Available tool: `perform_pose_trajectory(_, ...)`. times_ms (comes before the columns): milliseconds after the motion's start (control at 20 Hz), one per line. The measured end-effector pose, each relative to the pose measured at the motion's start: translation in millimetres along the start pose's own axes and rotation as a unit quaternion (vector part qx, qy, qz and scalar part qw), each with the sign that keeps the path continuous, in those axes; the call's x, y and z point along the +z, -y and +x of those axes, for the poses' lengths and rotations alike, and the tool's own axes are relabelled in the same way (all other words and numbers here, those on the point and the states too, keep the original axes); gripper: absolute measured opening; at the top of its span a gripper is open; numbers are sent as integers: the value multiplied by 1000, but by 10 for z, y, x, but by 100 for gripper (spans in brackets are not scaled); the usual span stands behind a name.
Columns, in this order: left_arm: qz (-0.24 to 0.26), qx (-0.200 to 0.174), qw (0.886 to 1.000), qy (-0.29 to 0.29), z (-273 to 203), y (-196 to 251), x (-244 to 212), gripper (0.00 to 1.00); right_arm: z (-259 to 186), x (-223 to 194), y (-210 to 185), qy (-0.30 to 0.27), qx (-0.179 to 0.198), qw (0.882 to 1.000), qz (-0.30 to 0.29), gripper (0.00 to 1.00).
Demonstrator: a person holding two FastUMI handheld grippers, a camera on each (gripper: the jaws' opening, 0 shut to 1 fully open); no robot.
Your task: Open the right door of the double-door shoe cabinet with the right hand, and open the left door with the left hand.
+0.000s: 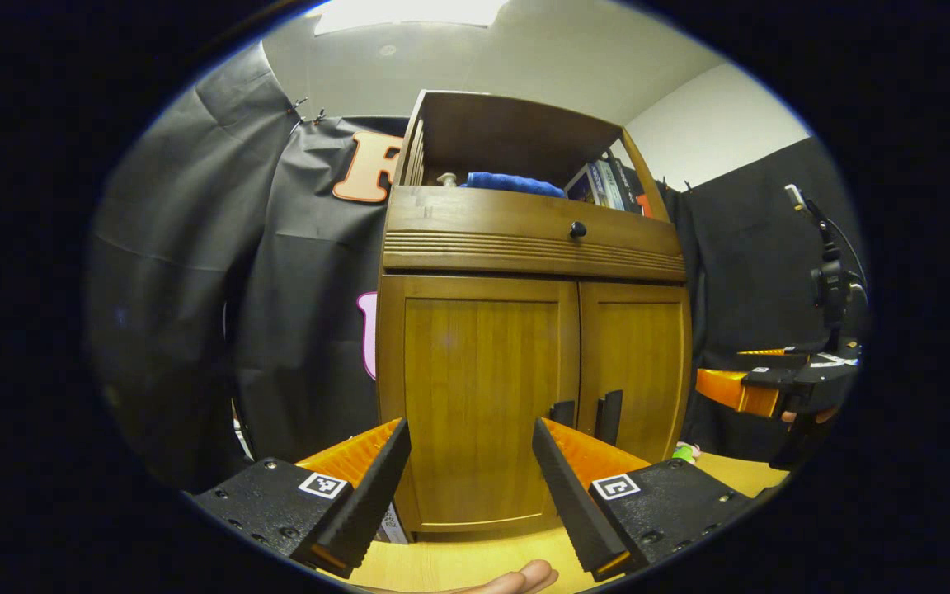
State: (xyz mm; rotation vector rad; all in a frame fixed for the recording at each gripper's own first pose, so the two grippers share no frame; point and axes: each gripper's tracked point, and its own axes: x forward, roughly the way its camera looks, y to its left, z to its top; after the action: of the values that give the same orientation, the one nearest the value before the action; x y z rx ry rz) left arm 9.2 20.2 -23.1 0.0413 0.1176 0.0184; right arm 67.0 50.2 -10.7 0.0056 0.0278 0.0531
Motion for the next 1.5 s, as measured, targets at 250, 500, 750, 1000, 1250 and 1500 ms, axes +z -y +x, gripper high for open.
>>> perform_pose_trajectory(250, -11, 12, 1000, -5, 65, -118, 1, 87, 429, -181, -349, -24, 36, 999, 3, 100)
perform_pose_trajectory(500, -17, 16, 1000, -11, 91, -191, -16, 87, 784, -441, -616, -50, 60, 997, -18, 100)
perform_pose_trajectory(750, -16, 16, 1000, -18, 140, -209, -49, 87, 1097, -742, -639, -77, 45, 996, -20, 96)
perform_pose_trajectory(1000, -15, 18, 999, -24, 209, -248, -87, 87, 1332, -974, -653, -97, 32, 994, -43, 94)
perform_pose_trajectory(1250, -24, 20, 999, -20, 205, -275, -58, 87, 1314, -1134, -888, -128, 85, 986, 59, 44)
perform_pose_trajectory(1500, -22, 23, 999, -20, 209, -286, -68, 87, 1309, -1120, -868, -102, 108, 989, 21, 25)
